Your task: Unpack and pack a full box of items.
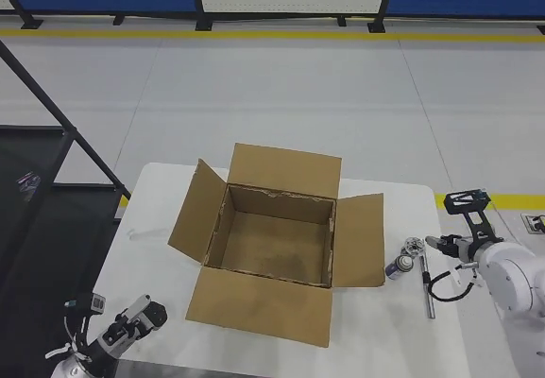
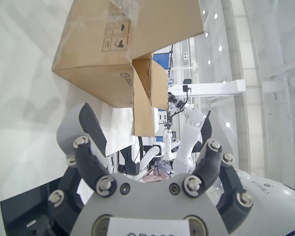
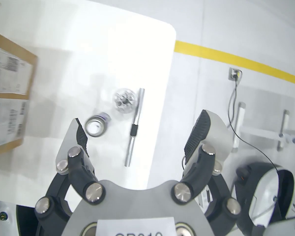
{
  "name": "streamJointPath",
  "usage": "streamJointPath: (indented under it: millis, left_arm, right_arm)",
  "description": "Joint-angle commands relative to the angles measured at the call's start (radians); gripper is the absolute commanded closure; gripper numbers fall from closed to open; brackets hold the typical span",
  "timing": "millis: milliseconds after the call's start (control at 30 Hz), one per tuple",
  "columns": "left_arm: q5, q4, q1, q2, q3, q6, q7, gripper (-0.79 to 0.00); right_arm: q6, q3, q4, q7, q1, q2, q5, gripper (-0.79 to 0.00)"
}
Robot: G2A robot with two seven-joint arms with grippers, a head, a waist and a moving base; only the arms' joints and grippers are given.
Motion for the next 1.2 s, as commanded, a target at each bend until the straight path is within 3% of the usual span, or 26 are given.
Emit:
streamJointPath:
  millis: [0, 267, 300, 333, 367, 467, 667, 1000, 1133, 1167]
  left_arm:
    - [-0.005, 0.000, 0.006, 0.000, -0.007, 0.011, 0.022, -0.785]
    - [-0.005, 0.000, 0.006, 0.000, -0.007, 0.011, 0.022, -0.785]
    - [-0.005, 0.000, 0.006, 0.000, -0.007, 0.011, 0.022, -0.785]
    - [-0.005, 0.000, 0.006, 0.000, -0.007, 0.011, 0.022, -0.785]
    - [-0.005, 0.000, 0.006, 0.000, -0.007, 0.011, 0.022, -0.785]
    - [-0.005, 0.000, 0.006, 0.000, -0.007, 0.011, 0.022, -0.785]
    - [-0.005, 0.000, 0.006, 0.000, -0.007, 0.011, 0.022, -0.785]
    - [-0.005, 0.000, 0.006, 0.000, -0.007, 0.011, 0.022, -0.785]
    - [-0.005, 0.000, 0.006, 0.000, -0.007, 0.011, 0.022, -0.785]
    - [-0.005, 0.000, 0.006, 0.000, -0.007, 0.011, 0.022, -0.785]
  right_arm:
    - [0.013, -0.001, 0.025, 0.012, -0.011, 0.000, -0.025, -0.785]
    - [-0.010, -0.054, 0.170, 0.061, 0.011, -0.003, -0.062, -0.760]
    - [-0.009, -0.064, 0.184, 0.065, 0.016, -0.005, -0.052, -0.576]
    - [-0.003, -0.072, 0.199, 0.068, 0.023, -0.007, -0.046, -0.499]
    - [0.005, -0.081, 0.212, 0.072, 0.029, -0.009, -0.040, -0.477]
    - [0.027, -0.114, 0.247, 0.075, 0.048, -0.015, -0.039, -0.536]
    - [0.073, -0.167, 0.317, 0.072, 0.085, -0.026, -0.063, -0.557]
    - [0.093, -0.192, 0.449, 0.058, 0.148, -0.042, 0.019, -0.517]
    - [0.088, -0.200, 0.491, 0.049, 0.169, -0.047, 0.047, -0.471]
    - [0.087, -0.202, 0.503, 0.046, 0.174, -0.047, 0.050, -0.425]
